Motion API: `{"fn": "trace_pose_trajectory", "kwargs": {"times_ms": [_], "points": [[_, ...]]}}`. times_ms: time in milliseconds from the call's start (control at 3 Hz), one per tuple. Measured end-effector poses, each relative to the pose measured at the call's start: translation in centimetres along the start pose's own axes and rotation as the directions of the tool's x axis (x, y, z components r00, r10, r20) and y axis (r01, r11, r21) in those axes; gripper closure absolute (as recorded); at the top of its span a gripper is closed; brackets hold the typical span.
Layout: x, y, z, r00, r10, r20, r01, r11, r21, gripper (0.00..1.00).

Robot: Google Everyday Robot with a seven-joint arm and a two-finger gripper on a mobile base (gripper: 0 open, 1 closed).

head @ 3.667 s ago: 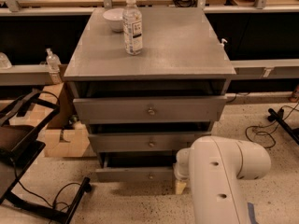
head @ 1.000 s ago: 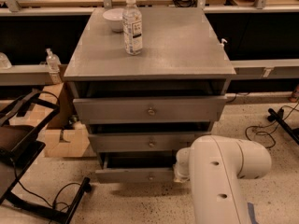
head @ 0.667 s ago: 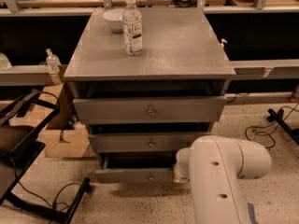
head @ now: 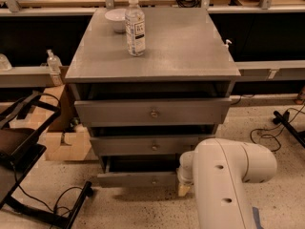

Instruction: Open bottom drawer

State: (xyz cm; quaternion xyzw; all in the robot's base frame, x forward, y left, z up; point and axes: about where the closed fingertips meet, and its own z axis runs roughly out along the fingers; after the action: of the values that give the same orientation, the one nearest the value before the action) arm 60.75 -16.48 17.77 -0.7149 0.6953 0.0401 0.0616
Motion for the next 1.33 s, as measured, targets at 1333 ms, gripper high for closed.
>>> {"fn": "trace_pose_trajectory", "kwargs": {"times_ms": [1333], "points": [[1.0, -0.2, -2.7, 0.999, -0.006, -0.031, 0.008, 0.9979, 0.065, 0.0]]}}
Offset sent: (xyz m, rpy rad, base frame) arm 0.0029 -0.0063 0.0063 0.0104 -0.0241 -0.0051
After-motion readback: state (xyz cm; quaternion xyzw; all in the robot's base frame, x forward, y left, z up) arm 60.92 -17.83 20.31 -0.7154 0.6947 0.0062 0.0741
